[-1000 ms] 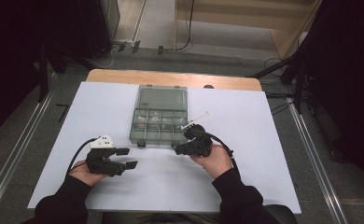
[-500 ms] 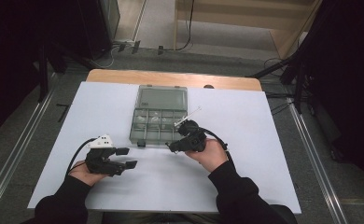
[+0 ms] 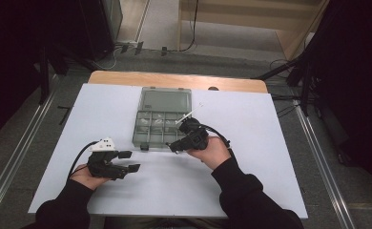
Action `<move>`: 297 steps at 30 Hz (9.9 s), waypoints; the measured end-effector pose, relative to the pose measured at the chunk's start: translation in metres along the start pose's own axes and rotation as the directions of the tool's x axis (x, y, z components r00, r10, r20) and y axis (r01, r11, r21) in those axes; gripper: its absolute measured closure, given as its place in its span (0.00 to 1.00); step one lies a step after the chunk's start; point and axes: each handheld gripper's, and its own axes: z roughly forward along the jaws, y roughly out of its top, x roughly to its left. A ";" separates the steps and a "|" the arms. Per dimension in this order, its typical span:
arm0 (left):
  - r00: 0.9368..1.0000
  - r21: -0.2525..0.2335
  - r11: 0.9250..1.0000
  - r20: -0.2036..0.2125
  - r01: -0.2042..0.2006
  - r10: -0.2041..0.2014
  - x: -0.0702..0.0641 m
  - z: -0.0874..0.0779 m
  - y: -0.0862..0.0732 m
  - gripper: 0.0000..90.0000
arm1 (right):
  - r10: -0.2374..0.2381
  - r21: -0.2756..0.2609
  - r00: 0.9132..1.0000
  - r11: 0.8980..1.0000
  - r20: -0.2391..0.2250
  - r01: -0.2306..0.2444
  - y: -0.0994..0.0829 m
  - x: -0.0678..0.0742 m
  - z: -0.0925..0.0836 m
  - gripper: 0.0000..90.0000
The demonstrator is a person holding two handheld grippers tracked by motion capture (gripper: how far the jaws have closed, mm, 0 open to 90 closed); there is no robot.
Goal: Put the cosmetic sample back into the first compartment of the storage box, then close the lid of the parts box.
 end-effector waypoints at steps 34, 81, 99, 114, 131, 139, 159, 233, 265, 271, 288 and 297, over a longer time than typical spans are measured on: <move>1.000 0.012 1.000 0.009 -0.005 0.005 -0.001 0.003 0.000 0.36 | 0.021 -0.004 1.000 1.000 -0.003 -0.021 0.047 -0.005 0.000 0.91; 1.000 0.005 1.000 0.023 -0.006 0.006 -0.002 0.002 0.000 0.36 | 0.072 0.018 0.997 0.997 0.034 -0.073 0.115 -0.006 0.032 0.91; 1.000 0.001 1.000 0.028 -0.013 0.013 -0.003 0.001 0.000 0.36 | 0.128 0.040 0.989 0.990 0.079 -0.132 0.137 -0.008 0.058 0.91; 0.999 -0.003 1.000 0.036 -0.014 0.014 -0.004 0.001 0.001 0.36 | 0.203 0.047 0.973 0.977 0.109 -0.209 0.145 -0.015 0.079 0.90; 0.999 -0.007 1.000 0.035 -0.012 0.012 -0.003 0.001 0.001 0.36 | 0.089 -0.044 0.995 0.995 0.038 -0.087 0.135 -0.005 0.059 0.62; 0.999 -0.007 1.000 0.033 -0.007 0.007 -0.002 0.001 0.001 0.36 | -0.022 -0.115 0.999 0.993 0.038 0.026 0.118 -0.003 0.042 0.46; 0.999 -0.007 1.000 0.031 0.024 -0.023 0.003 0.003 0.001 0.36 | -0.096 -0.186 0.995 0.978 -0.021 0.090 0.063 -0.024 0.002 0.35; 0.987 -0.049 0.989 -0.083 0.136 -0.140 0.064 0.021 0.074 0.36 | 0.052 -0.263 0.998 0.964 0.017 -0.046 0.006 -0.082 -0.026 0.34; 0.964 -0.054 0.980 -0.181 0.190 -0.197 0.104 0.047 0.098 0.36 | 0.113 -0.273 0.992 0.958 0.063 -0.092 0.027 -0.106 -0.014 0.34; 0.960 -0.073 0.978 -0.187 0.197 -0.208 0.109 0.048 0.107 0.37 | 0.124 -0.277 0.990 0.955 0.061 -0.102 0.033 -0.110 -0.014 0.34; 0.943 -0.080 0.973 -0.239 0.217 -0.230 0.124 0.069 0.121 0.37 | 0.175 -0.275 0.979 0.951 0.109 -0.140 0.053 -0.124 -0.012 0.33; 0.938 -0.079 0.974 -0.260 0.214 -0.228 0.129 0.077 0.125 0.37 | 0.188 -0.266 0.973 0.953 0.132 -0.148 0.061 -0.126 -0.001 0.33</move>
